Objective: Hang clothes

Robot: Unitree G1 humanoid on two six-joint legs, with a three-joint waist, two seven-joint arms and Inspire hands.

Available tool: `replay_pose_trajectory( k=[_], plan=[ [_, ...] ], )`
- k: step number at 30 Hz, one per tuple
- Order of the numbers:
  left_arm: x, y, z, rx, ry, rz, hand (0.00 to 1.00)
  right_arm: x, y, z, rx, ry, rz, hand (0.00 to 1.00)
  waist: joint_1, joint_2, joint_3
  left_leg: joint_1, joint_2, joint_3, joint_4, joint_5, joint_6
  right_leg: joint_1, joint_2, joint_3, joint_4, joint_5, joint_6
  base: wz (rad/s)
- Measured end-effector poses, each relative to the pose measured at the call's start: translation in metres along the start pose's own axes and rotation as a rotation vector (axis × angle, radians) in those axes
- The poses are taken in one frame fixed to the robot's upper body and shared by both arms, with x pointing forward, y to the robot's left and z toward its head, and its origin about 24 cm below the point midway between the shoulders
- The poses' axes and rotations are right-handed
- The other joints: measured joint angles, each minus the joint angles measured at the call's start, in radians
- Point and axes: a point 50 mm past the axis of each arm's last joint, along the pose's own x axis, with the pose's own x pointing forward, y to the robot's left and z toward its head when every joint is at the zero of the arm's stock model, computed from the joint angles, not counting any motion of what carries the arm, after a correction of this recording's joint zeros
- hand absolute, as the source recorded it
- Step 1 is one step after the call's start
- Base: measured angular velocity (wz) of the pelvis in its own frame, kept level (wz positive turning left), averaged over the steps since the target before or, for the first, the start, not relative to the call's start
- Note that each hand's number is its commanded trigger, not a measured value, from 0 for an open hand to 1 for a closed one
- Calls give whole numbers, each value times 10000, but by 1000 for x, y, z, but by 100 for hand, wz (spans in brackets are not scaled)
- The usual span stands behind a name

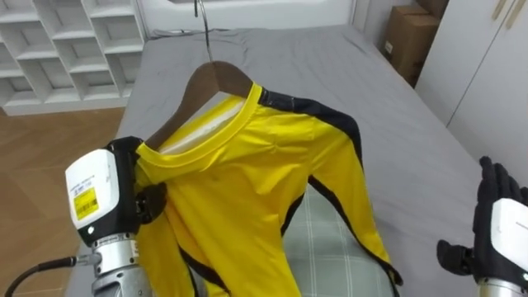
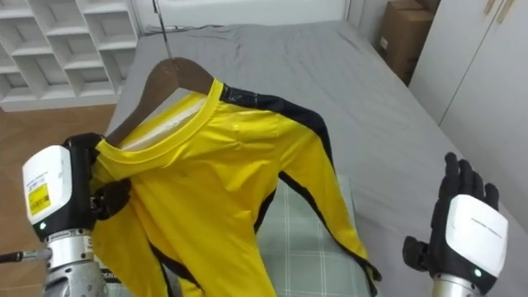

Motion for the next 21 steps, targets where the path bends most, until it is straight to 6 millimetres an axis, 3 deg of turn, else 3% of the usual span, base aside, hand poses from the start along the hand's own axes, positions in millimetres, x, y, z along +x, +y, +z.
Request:
replay_pose_trajectory(
  k=[8,18,21],
  plan=[
    [0,0,4,343,-463,-190,100,10,-7,22,248,-998,-440,0,28,-31,1,4,0,-5,-3,0,0,-1,-4,-23,20,1,1,0],
    [0,-2,16,211,-1075,-627,100,13,-7,30,287,-1464,-124,0,27,-136,22,-149,16,13,-11,0,0,-239,-1,-22,163,2,0,0],
    [-4,-7,26,93,-1581,-996,100,14,-9,47,501,-2146,-67,0,30,-153,25,-78,66,20,-34,0,0,-198,-1,18,177,2,0,-3]
  ],
)
